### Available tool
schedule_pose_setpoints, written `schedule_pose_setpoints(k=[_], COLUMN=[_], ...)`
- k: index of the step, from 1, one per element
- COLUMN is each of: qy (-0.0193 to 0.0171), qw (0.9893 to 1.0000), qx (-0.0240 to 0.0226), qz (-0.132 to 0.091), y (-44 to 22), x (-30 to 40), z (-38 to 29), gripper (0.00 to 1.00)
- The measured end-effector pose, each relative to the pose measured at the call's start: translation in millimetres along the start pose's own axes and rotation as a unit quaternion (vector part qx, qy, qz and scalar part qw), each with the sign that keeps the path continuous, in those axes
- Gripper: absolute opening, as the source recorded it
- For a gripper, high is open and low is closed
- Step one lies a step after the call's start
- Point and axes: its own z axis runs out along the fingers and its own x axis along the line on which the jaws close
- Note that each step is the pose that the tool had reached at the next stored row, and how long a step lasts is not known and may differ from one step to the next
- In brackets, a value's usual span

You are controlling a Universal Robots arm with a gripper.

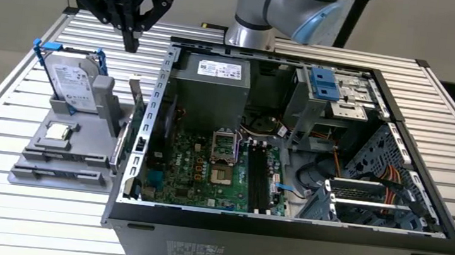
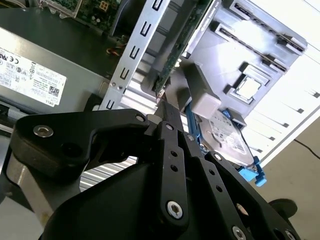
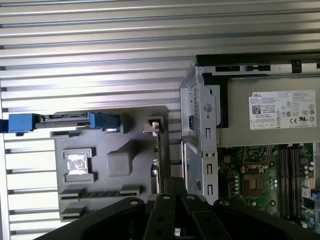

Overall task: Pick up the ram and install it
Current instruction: 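Reach for the ram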

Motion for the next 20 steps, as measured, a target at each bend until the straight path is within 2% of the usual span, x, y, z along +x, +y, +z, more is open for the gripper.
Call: schedule_pose_setpoints(k=[20], qy=[0.0017], qw=[1.0], qx=[0.0001], qz=[0.0], y=[-1.5], x=[20.7], z=[-0.4], gripper=[0.0])
